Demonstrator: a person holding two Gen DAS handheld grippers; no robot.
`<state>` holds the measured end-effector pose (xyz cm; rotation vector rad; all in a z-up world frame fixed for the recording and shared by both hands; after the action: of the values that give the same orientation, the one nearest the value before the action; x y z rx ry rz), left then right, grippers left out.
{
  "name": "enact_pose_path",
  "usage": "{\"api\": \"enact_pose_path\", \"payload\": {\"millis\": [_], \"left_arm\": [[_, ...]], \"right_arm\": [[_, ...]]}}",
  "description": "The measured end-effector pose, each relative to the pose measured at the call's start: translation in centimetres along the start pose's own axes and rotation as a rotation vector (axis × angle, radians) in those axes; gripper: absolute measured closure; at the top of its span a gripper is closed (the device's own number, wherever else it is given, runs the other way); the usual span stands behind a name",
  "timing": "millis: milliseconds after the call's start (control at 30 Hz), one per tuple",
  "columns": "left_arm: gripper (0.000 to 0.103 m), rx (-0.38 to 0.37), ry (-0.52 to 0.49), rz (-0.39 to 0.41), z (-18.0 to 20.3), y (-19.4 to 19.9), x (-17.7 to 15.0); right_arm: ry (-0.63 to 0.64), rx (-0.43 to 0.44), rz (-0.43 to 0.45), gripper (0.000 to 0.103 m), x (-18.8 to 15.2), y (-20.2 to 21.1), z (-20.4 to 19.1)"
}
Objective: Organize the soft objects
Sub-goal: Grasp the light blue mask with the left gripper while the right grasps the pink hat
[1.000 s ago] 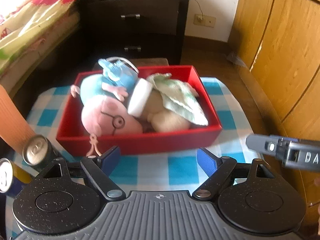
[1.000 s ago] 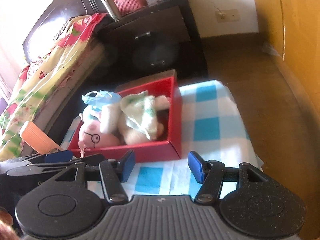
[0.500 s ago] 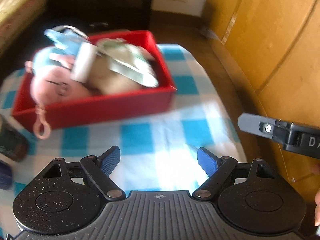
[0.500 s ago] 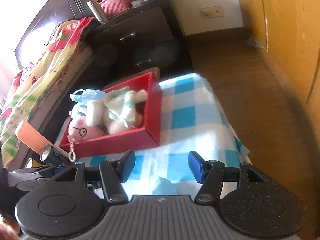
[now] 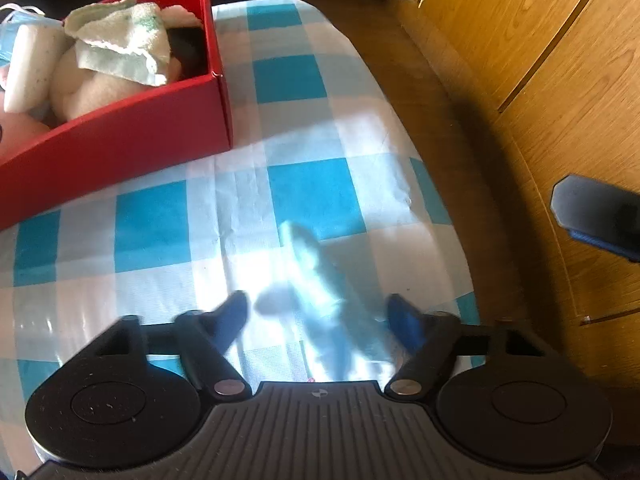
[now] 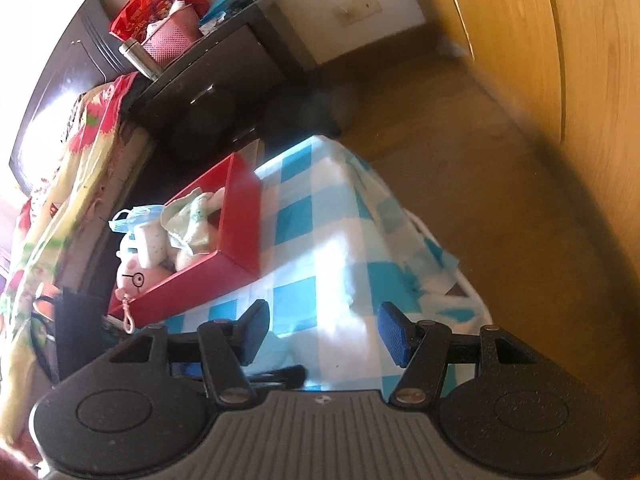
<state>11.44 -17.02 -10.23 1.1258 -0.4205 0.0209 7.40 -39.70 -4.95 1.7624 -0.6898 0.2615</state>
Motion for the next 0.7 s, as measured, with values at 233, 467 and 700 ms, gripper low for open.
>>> {"api": "enact_pose_path", "payload": {"millis": [233,467,700], "left_arm": [[0.064,-0.023,-0.002,0.018,-0.3,1.2,-0.1],[0.075,0.048,0.017,0.051,-3.4,3.6,-0.9],[0.077,0.091,0.106,0.105,-7.9,7.1,-2.5]], "right_arm": [[0.047,-0.001,0.001,0.065,-0.4,-0.1,-1.6],[0.208,-0.029,-0.048,0.065,-1.8,-1.3,-5.1],[0.378,-0.032,-0.116,0.058,-4.4,-3.0,-8.7]]}}
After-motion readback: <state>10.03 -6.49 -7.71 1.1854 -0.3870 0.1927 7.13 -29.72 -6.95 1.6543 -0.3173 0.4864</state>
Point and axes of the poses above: each gripper's, at about its wrist camera, not at the fingertips, and y roughly against the way its jaws point, z to its right, x to its top, the point moved 2 cm from there along -y, roughly the way its jaws point, and after that the axes turned 15 degrees about -x, right-handed, at the moved point
